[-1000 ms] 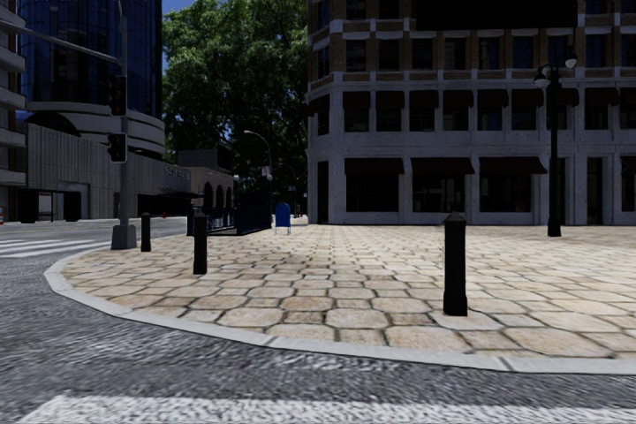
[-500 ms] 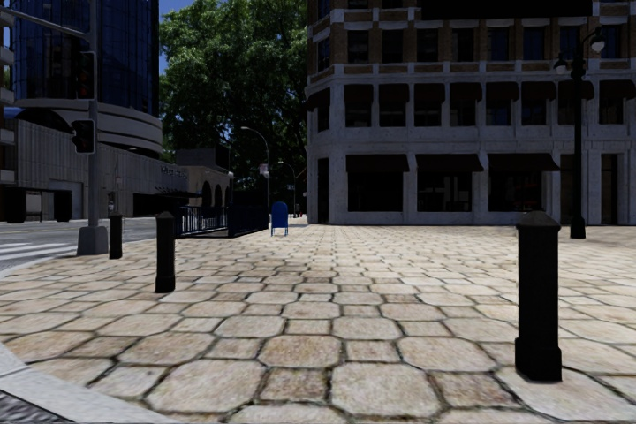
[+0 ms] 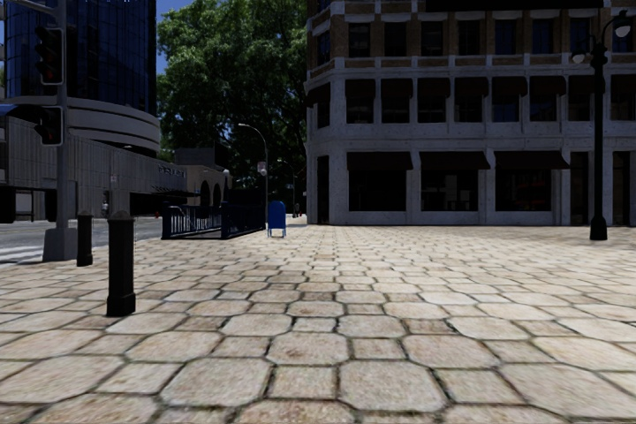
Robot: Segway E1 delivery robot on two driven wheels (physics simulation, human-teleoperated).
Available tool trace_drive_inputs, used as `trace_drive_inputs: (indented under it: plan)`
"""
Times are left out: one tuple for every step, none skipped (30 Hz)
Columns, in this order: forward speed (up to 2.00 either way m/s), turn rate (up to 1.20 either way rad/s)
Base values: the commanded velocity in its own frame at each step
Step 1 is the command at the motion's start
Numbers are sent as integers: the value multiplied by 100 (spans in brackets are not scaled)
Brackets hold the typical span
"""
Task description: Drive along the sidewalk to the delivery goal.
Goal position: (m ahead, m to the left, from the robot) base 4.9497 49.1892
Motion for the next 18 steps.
trace_drive_inputs:
  plan:
    - [144, 0]
    - [146, 0]
    - [146, 0]
    - [147, 0]
    - [147, 0]
    - [147, 0]
    - [147, 0]
    - [149, 0]
    - [151, 0]
    - [152, 0]
    - [152, 0]
    - [153, 0]
    - [153, 0]
    - [155, 0]
    - [155, 0]
    - [159, 0]
    - [162, 0]
    - [166, 0]
